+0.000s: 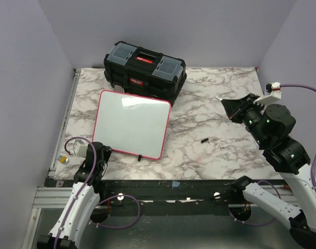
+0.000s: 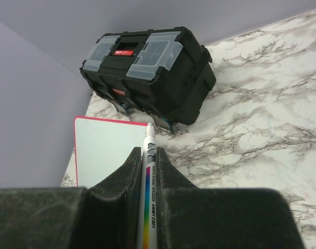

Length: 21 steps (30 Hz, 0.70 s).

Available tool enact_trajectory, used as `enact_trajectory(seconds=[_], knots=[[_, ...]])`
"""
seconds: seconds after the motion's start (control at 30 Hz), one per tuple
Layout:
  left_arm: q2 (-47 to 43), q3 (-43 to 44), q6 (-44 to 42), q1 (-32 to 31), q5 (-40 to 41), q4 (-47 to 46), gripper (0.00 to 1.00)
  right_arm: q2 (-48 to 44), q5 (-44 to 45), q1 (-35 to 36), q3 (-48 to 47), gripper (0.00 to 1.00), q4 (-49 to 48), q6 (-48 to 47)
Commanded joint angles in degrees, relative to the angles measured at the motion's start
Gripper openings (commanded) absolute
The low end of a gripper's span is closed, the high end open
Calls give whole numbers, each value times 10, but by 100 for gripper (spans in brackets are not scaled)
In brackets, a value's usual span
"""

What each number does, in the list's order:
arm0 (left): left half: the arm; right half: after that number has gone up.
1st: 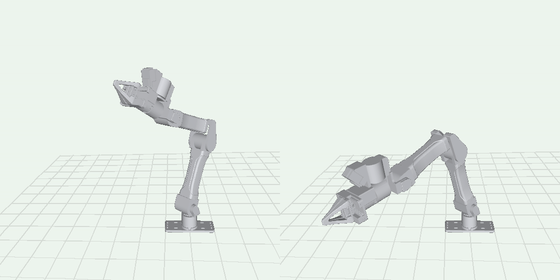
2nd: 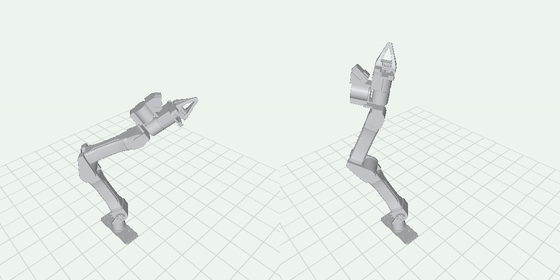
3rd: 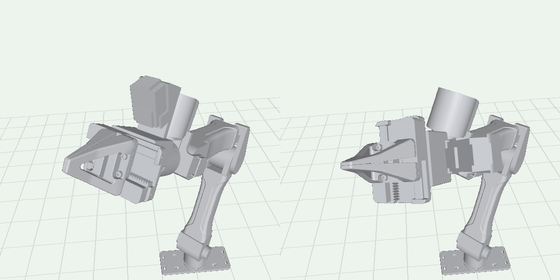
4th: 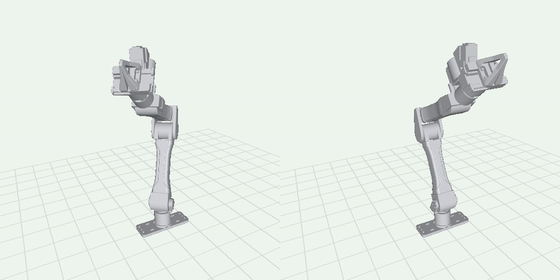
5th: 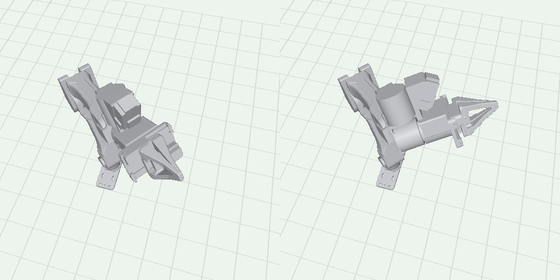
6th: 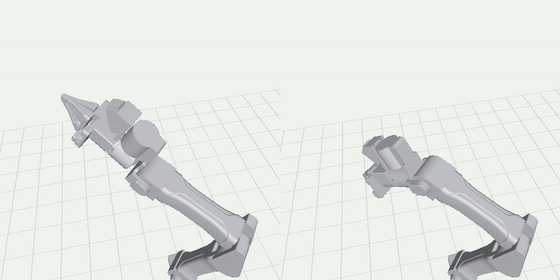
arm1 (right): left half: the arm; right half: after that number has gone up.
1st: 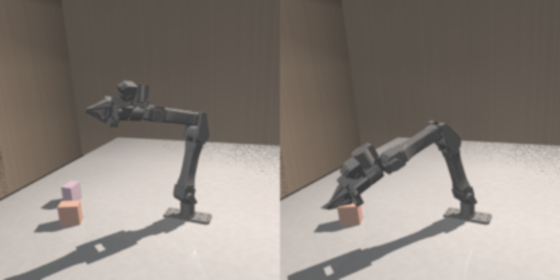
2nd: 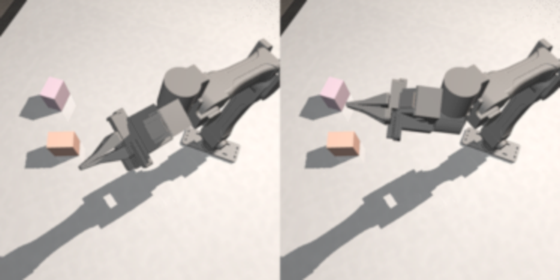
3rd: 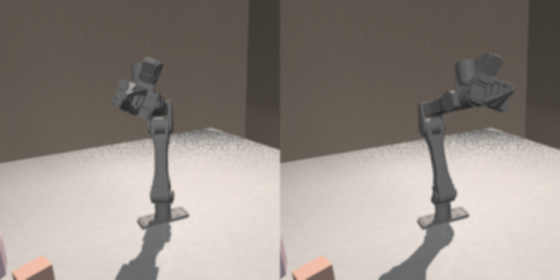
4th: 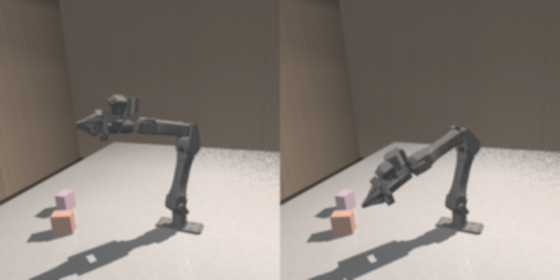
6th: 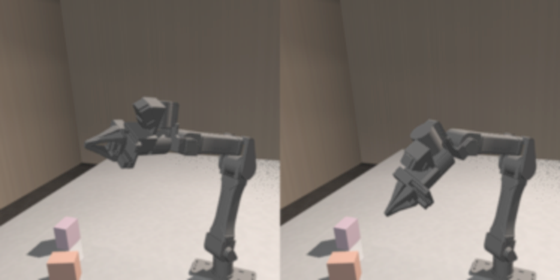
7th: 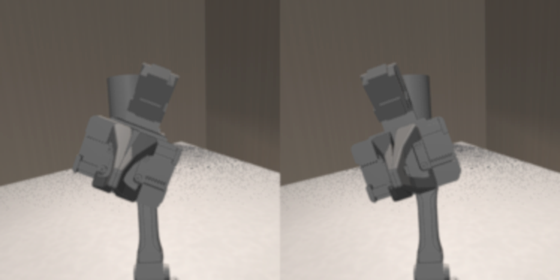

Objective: Write a sentence on the whiteboard
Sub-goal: Move the whiteboard to the center of the board.

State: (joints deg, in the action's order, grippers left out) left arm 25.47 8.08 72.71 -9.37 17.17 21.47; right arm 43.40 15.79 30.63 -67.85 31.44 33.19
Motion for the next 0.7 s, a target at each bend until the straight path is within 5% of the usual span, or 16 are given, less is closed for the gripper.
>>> enact_trajectory(seconds=[0.0,0.3,0.67], knots=[[-21,-29,16,-8,-73,27,19,-7,18,0,3,1,10,1],[-37,-40,50,-65,-74,31,18,-9,19,-1,1,1,12,3],[36,-22,111,-207,-2,6,17,-10,28,-1,-3,1,22,4]])
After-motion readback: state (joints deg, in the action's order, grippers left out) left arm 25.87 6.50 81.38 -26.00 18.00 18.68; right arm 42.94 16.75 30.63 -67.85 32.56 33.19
